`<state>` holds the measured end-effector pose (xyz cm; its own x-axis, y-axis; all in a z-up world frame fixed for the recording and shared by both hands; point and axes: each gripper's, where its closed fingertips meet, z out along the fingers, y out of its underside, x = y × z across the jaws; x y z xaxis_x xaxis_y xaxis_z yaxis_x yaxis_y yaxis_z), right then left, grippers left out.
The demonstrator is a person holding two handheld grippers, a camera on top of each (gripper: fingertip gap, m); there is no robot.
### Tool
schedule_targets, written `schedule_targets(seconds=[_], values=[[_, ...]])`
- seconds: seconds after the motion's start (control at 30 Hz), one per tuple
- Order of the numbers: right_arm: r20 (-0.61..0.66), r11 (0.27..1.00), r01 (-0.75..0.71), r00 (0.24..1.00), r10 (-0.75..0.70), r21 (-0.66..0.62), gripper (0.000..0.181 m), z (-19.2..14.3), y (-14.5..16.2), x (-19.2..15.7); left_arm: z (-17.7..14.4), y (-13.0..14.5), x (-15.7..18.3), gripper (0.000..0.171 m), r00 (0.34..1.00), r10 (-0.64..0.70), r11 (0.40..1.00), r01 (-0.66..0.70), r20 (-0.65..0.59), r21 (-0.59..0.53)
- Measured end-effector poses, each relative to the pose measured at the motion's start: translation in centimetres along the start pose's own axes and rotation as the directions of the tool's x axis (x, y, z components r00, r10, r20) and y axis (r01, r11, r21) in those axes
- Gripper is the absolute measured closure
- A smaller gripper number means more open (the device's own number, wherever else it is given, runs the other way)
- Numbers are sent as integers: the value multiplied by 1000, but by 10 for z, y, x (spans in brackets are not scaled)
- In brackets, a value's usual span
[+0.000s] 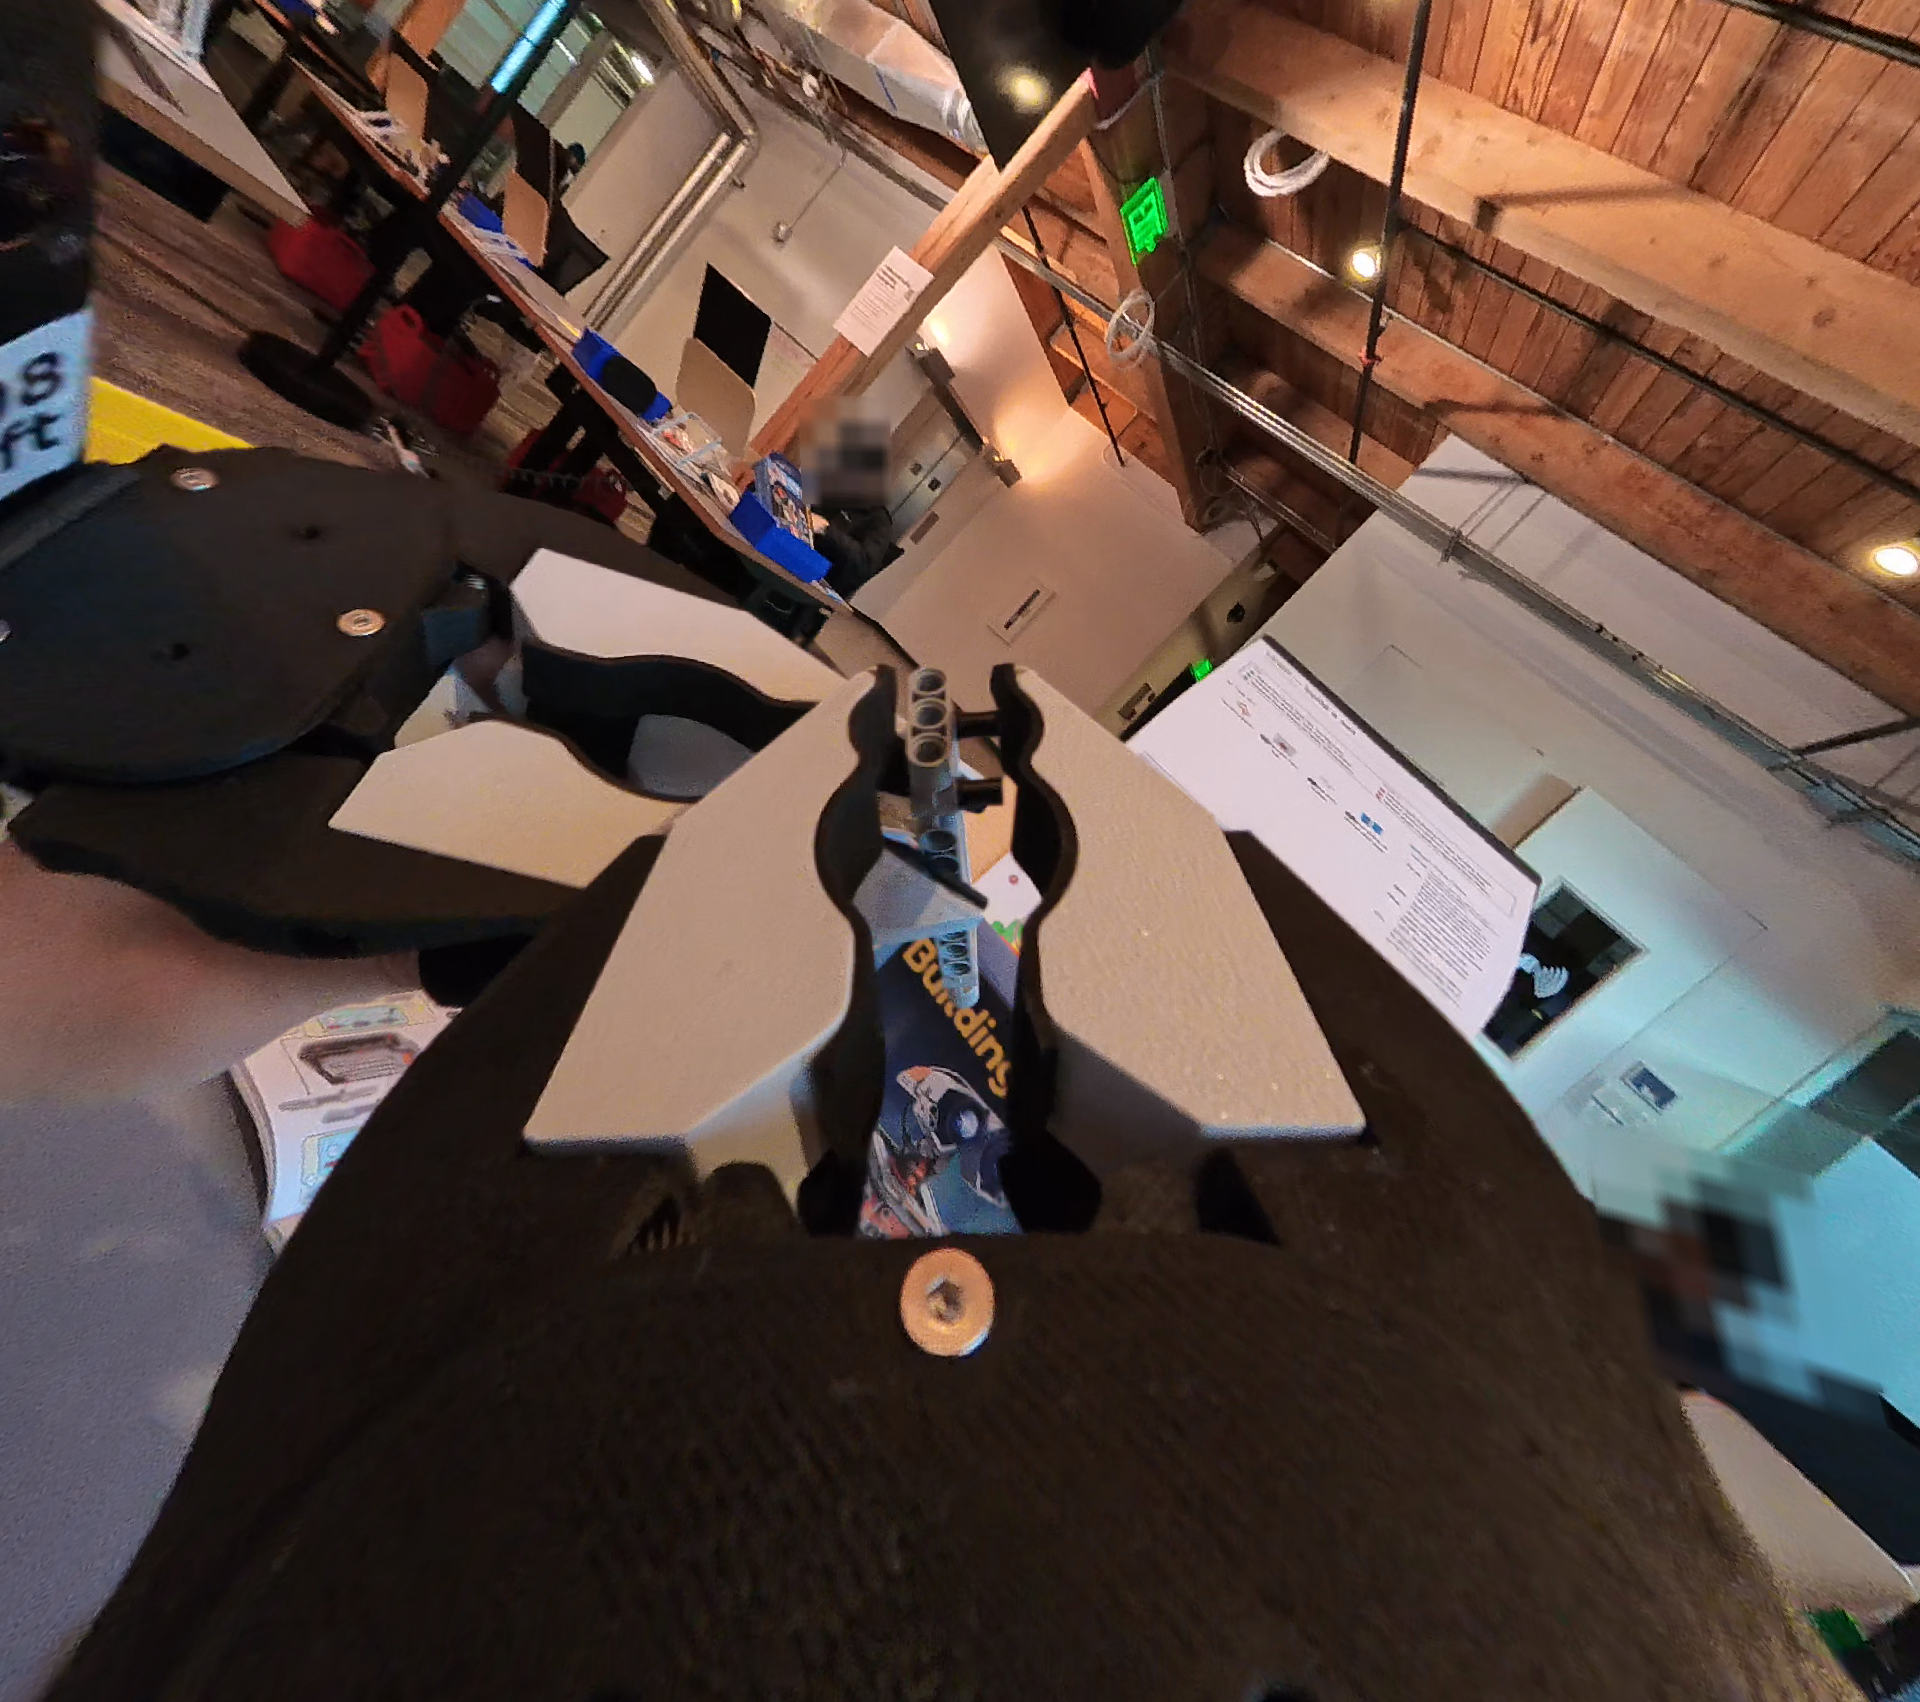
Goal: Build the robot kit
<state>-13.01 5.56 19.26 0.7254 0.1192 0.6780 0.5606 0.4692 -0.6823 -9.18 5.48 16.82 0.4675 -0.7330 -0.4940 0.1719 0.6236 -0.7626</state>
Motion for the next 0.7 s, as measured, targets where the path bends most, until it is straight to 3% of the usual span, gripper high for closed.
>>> schedule_targets(seconds=[0.4, 0.53, 0.57, 0.6, 0.7], values=[[-15, 997, 69, 997, -70, -40, 166, -4, 6, 2, 0, 0, 3, 149, 1000, -5, 1000, 5, -10, 0], [9, 998, -60, 998, 60, -21, 166, 1, 7, 1, 0, 3, 1, 149, 996, -85, 996, 85, -21, -4], [44, 997, -78, 996, 79, -16, 154, 2, 6, -2, -2, 5, 0, 149, 992, -121, 993, 120, -32, -17], [70, 996, -94, 993, 94, -12, 130, 3, 4, -5, -5, 8, -3, 149, 983, -177, 984, 176, -37, -31], [130, 989, -145, 980, 149, -42, 128, -2, 9, -5, -31, 25, -32, 149, 947, -321, 942, 319, -7, -107]])
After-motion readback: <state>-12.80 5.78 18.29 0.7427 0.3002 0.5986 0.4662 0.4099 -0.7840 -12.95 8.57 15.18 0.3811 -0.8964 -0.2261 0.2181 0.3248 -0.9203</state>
